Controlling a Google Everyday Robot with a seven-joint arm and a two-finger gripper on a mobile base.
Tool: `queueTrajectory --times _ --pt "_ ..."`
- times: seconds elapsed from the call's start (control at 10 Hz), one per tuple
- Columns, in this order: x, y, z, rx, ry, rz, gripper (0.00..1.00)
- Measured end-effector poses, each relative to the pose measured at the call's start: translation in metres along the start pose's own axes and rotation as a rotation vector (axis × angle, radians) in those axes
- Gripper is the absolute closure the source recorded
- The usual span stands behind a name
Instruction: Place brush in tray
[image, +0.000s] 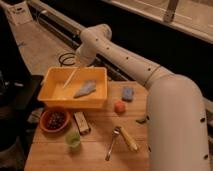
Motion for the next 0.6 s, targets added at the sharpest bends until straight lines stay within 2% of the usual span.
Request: queueTrajectory --times 0.2,0.6 --pt "-0.009 0.003 0.019 0.017 0.015 0.030 1.00" --pt "-0.008 0.004 0.021 0.012 0.026 0.037 1.00"
